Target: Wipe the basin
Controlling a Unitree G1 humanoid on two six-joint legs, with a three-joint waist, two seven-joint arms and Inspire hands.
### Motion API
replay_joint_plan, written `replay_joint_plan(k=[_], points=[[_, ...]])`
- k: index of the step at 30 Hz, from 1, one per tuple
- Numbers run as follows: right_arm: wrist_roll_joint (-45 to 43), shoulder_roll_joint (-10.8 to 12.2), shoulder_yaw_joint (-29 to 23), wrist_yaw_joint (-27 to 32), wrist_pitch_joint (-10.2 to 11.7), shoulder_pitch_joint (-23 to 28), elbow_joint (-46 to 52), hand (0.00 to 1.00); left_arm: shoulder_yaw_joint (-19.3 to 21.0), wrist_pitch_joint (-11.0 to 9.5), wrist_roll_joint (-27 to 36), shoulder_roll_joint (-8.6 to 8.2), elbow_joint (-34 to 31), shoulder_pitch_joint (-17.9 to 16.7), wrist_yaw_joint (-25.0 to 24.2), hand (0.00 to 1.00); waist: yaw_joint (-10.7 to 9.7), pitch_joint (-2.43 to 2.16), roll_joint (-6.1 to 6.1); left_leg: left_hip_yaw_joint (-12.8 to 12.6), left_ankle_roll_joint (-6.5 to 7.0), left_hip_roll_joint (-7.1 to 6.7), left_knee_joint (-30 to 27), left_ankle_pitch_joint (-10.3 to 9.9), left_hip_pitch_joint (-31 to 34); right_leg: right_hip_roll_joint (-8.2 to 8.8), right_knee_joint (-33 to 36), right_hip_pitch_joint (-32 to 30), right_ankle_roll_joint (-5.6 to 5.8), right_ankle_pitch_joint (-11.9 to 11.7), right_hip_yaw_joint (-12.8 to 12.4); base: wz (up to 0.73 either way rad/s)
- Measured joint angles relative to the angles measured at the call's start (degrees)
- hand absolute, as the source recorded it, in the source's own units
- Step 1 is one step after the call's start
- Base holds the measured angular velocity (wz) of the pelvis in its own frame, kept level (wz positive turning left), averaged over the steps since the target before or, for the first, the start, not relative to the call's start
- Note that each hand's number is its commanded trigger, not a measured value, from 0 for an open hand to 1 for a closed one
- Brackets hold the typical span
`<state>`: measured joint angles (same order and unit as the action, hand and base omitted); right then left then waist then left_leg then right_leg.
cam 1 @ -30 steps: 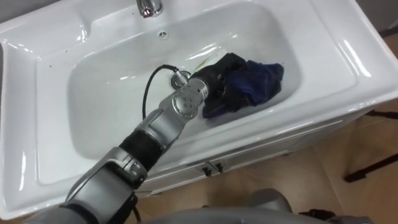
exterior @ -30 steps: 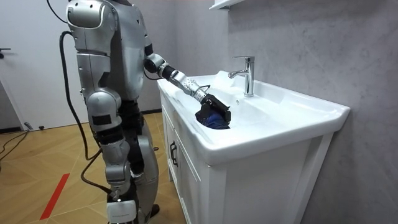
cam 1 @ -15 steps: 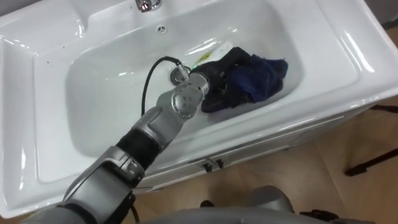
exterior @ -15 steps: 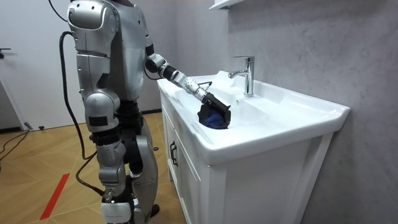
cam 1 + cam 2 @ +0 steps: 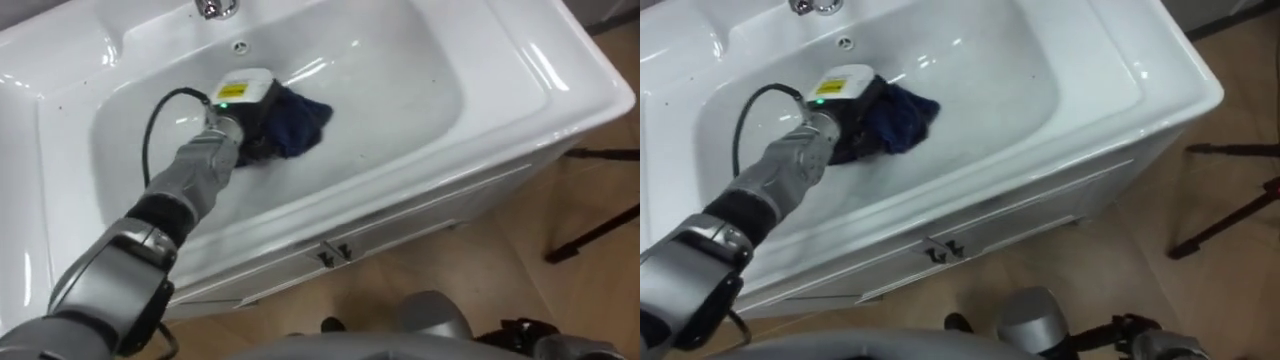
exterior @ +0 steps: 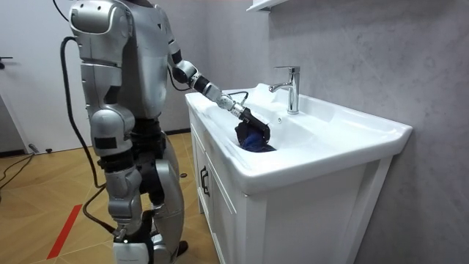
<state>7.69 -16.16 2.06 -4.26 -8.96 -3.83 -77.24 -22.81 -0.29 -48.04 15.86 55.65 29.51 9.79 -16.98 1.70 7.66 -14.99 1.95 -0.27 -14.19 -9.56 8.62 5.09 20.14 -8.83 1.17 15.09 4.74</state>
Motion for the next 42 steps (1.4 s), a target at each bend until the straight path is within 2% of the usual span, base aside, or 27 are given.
replay_joint_plan(k=[1,4,7,9,12,14,15,16,20,23,27,33,40,42], points=[[1.74,0.11,-0.02,0.77,0.11,-0.37,0.34,0.00,0.51,0.04,0.04,0.71,2.02,0.42,1.67,1.00,-0.02,0.00,-0.03,-0.20,0.11,-0.01,-0.32,0.08,0.46,0.15,0.77,-0.75,-0.02,0.12,-0.12,-0.03],[6.44,0.23,-1.35,0.81,0.14,-0.24,1.24,0.00,2.98,0.03,-1.45,0.96,7.27,1.96,4.85,1.00,0.08,-0.06,-0.21,-0.22,0.35,-0.21,-0.73,0.45,1.40,0.58,2.34,-2.21,-0.10,0.35,-0.09,0.00],[12.78,0.13,-2.08,0.02,0.22,0.00,1.25,0.00,5.89,0.04,-1.53,1.41,9.64,2.33,6.40,1.00,0.43,-0.17,-0.43,-0.59,0.39,-0.06,-1.38,0.56,2.26,0.71,3.49,-3.40,-0.24,0.53,-0.18,-0.04],[16.42,0.03,-2.08,-0.34,0.18,0.63,1.28,0.00,6.03,0.04,-1.44,1.42,10.88,2.18,7.66,1.00,1.00,-0.32,-0.70,-0.79,0.34,0.02,-1.43,0.61,2.05,0.66,3.73,-3.41,-0.34,0.59,-0.43,-0.09],[17.12,0.02,-2.16,-0.93,0.09,1.89,1.54,0.00,7.93,0.03,-1.28,1.58,11.72,0.92,8.92,1.00,2.95,-1.00,-0.74,-2.14,0.28,0.61,-1.55,0.62,2.18,0.07,3.73,-4.19,-0.59,0.44,-1.81,-0.24],[17.10,-0.02,-2.22,-1.06,0.07,2.09,1.24,0.00,9.12,0.03,-0.66,2.33,11.80,0.41,9.59,1.00,3.14,-1.13,-0.59,-2.21,0.18,0.80,-1.70,0.68,2.18,-0.20,3.69,-4.24,-0.75,0.32,-2.17,-0.11],[16.89,-0.04,-2.59,-1.07,0.06,2.08,1.11,0.00,9.33,0.04,0.43,2.75,11.80,-0.47,9.65,1.00,3.16,-1.40,-0.31,-2.18,0.08,0.87,-1.67,0.74,2.16,-0.28,3.63,-4.23,-0.84,0.26,-2.18,-0.03],[16.79,-0.04,-3.05,-1.07,0.05,2.08,1.06,0.00,9.52,0.03,0.88,2.92,11.78,-0.79,9.66,1.00,3.16,-1.39,-0.43,-2.06,0.03,0.88,-1.60,0.77,2.15,-0.31,3.63,-4.15,-0.87,0.24,-2.17,0.00],[17.38,-0.11,-4.57,-0.94,0.11,2.53,1.18,0.00,12.47,0.03,1.20,3.07,11.46,-3.27,9.91,1.00,4.10,-2.13,-0.05,-2.01,-0.24,1.04,-1.32,0.94,1.13,-0.62,3.36,-3.40,-1.10,0.20,-2.47,-0.05],[17.05,0.19,-4.44,-0.96,0.08,2.71,1.13,0.00,12.80,0.03,1.11,3.06,11.25,-4.67,10.15,1.00,5.36,-2.14,-0.25,-2.08,-0.41,1.46,-1.07,1.04,-0.48,-1.15,2.21,-1.44,-1.50,-0.02,-2.47,-0.06],[16.98,0.07,-4.47,-1.01,0.20,2.69,1.17,0.00,13.26,-0.05,1.15,3.04,10.72,-6.77,11.68,1.00,5.65,-2.20,-0.40,-2.11,-0.61,1.76,-0.99,1.16,-1.70,-1.47,1.44,0.16,-1.91,0.01,-2.27,0.00],[17.29,-0.02,-4.46,-0.94,0.17,2.67,1.12,0.00,13.42,-0.05,1.19,2.89,10.68,-7.39,12.73,1.00,6.06,-2.19,-0.43,-2.15,-0.73,2.17,-1.05,1.23,-1.91,-1.88,1.28,0.51,-2.46,0.09,-2.25,0.00],[17.15,0.55,-3.28,-0.72,0.46,1.37,-0.55,0.00,13.55,0.65,3.02,1.83,9.93,-7.38,13.30,1.00,6.22,-1.94,-1.13,-2.13,-1.75,2.37,0.90,1.86,-2.84,-2.16,0.60,1.05,-2.88,0.00,-1.50,0.04],[16.98,1.21,-3.26,-0.63,0.84,0.70,-0.72,0.00,13.76,1.15,3.45,0.85,10.00,-6.63,13.30,1.00,6.43,-1.56,-1.81,-2.10,-2.07,2.28,1.55,2.07,-3.32,-2.08,0.78,1.05,-2.94,0.03,-1.79,0.00]])
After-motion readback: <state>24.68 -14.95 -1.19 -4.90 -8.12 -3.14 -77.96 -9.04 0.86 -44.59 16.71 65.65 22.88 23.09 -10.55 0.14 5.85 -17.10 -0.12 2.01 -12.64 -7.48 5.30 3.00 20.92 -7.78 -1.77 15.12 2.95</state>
